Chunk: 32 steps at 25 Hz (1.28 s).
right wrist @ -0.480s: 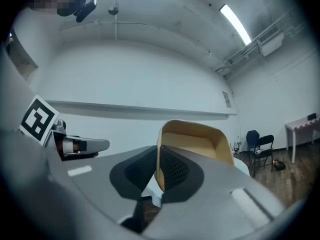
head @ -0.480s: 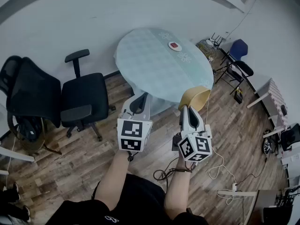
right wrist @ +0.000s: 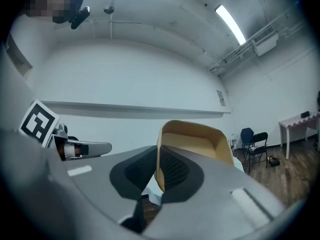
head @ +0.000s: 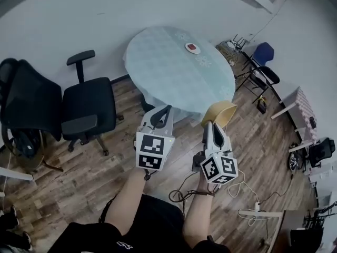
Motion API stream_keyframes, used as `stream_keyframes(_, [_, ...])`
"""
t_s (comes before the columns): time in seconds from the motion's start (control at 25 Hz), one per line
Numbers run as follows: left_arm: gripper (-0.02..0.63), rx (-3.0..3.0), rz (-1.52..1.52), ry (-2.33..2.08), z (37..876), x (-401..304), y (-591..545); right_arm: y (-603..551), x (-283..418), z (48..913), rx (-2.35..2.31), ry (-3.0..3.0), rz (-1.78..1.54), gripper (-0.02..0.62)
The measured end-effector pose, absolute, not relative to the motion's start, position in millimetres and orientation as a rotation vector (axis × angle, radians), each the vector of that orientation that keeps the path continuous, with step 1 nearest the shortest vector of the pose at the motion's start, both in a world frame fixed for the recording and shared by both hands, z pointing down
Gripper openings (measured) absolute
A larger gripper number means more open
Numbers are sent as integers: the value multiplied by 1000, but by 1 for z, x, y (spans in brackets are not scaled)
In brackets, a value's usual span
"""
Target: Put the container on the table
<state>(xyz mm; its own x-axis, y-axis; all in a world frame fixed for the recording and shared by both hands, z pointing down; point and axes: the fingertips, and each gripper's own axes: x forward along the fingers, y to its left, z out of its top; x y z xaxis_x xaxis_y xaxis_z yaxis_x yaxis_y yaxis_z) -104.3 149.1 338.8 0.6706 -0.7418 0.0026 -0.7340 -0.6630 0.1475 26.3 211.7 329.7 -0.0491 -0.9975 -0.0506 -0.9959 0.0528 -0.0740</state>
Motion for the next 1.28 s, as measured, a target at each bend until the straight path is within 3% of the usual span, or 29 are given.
stream_keyframes(0.52, [2, 2741, -50, -1234, 343, -96, 121, 185, 42, 331, -2093, 2207, -57, 26])
stream_keyframes(0.96, [2, 2557, 38, -1429, 387, -112, 2, 51, 45, 369, -1979, 2343, -176, 28])
stream_keyframes(1.28, [2, 2460, 202, -1490, 439, -57, -112, -57, 141, 415, -1989, 2252, -352, 28])
